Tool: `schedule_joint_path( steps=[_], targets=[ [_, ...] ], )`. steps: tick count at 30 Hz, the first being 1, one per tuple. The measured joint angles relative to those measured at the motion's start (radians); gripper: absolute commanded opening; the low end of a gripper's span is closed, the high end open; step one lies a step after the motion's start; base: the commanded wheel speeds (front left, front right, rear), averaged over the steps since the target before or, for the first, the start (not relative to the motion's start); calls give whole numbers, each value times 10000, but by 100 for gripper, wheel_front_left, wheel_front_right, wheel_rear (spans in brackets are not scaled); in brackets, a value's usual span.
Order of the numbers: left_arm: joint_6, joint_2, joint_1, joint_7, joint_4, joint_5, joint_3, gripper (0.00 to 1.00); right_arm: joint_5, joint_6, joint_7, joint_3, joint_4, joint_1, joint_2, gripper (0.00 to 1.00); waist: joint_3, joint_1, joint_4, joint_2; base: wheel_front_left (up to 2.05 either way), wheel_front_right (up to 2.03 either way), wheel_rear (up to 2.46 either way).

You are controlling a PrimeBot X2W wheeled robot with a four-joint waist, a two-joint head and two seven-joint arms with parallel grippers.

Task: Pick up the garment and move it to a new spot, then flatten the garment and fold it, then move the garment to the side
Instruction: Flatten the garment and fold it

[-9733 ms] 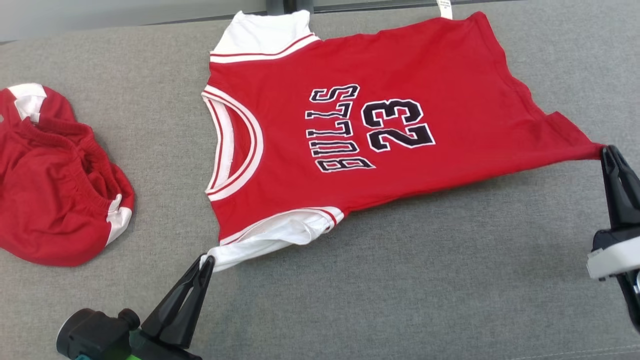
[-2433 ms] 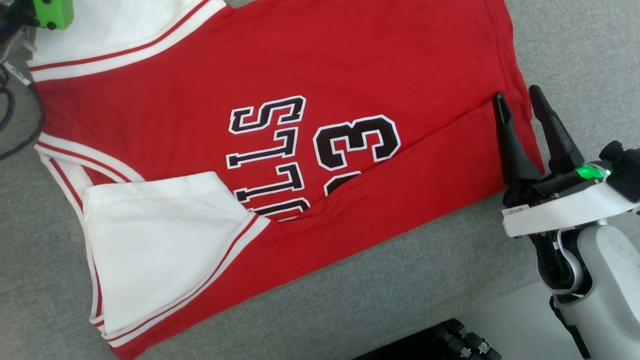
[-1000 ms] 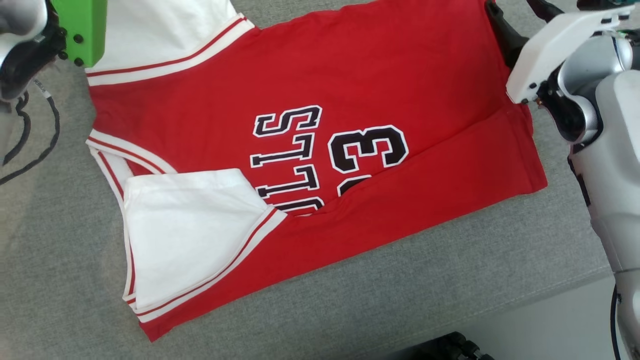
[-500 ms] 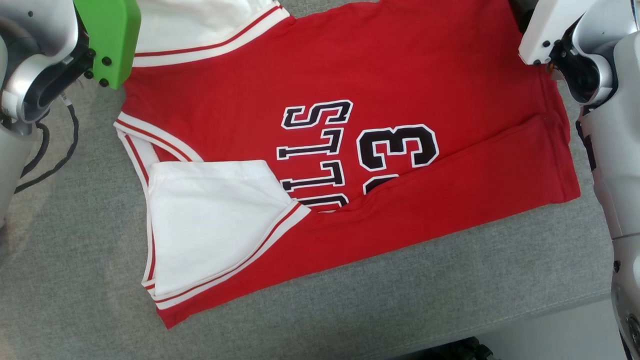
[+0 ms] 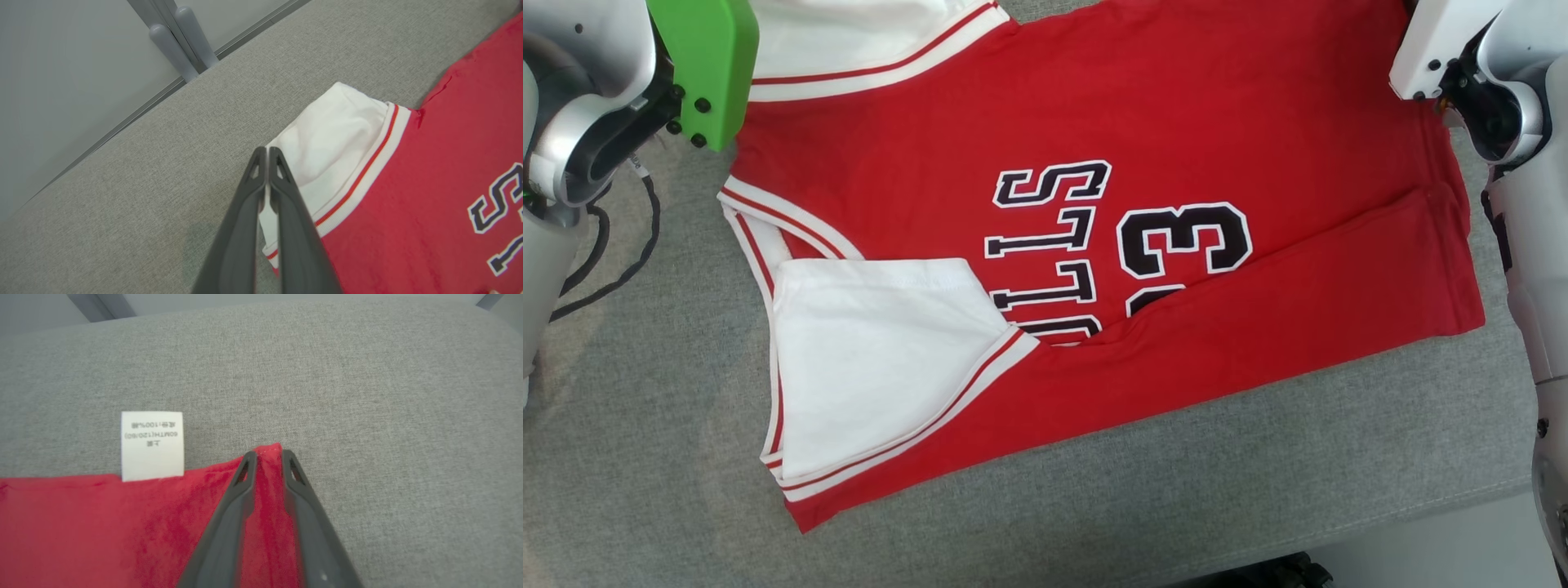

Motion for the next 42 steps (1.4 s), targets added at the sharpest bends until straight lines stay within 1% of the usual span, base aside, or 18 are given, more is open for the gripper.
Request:
schedule_joint_path(
  steps=[5, 11, 14, 16, 21, 24, 28, 33, 37, 42],
  targets=[
    [-2, 8, 1, -151, 27, 0, -21, 0, -46, 0, -86, -58, -12, -8, -54, 0, -26, 0, 56, 0, 0, 0, 0],
    [-79, 0, 69, -637, 67, -54, -31, 0, 71, 0, -280, -82, -157, 28, -253, 0, -241, 0, 148, 0, 0, 0, 0],
    [-105, -27, 215, -951, -19, -142, -31, 0, 393, 0, -370, -59, -477, 287, -391, 0, -411, 0, 225, 0, 0, 0, 0],
    [-151, 6, 383, -1225, -182, -290, -12, 0, 512, 0, -426, -63, -746, 605, -616, 0, -553, 0, 286, 0, 0, 0, 0],
    [-163, 328, 1228, -1939, -930, -483, 236, 0, 892, 0, -602, -324, -1597, 1485, -886, 0, -958, 0, 392, 0, 0, 0, 0],
    [-77, 593, 1941, -2320, -1515, -585, 351, 0, 1030, 0, -662, -520, -2226, 2120, -1110, 0, -1245, 0, 467, 0, 0, 0, 0],
    [159, 945, 2903, -2646, -2355, -740, 489, 0, 1421, 0, -525, -765, -3308, 3095, -1319, 0, -1654, -1, 604, 0, 0, 0, 0],
    [581, 1327, 4088, -2775, -3488, -1089, 587, 0, 1427, 0, -102, -1398, -4447, 4368, -1620, 0, -2107, -1, 816, 0, 0, 0, 0],
    [986, 1689, 4863, -2895, -4408, -1133, 732, 0, 1386, 0, 234, -1887, -5170, 5253, -1624, 0, -2321, -1, 1003, 0, 0, 0, 0],
    [1475, 1977, 5892, -2918, -5340, -1312, 780, 0, 1388, 0, 500, -2412, -5797, 6175, -1528, 0, -2401, -1, 1196, 0, 0, 0, 0]
  ],
)
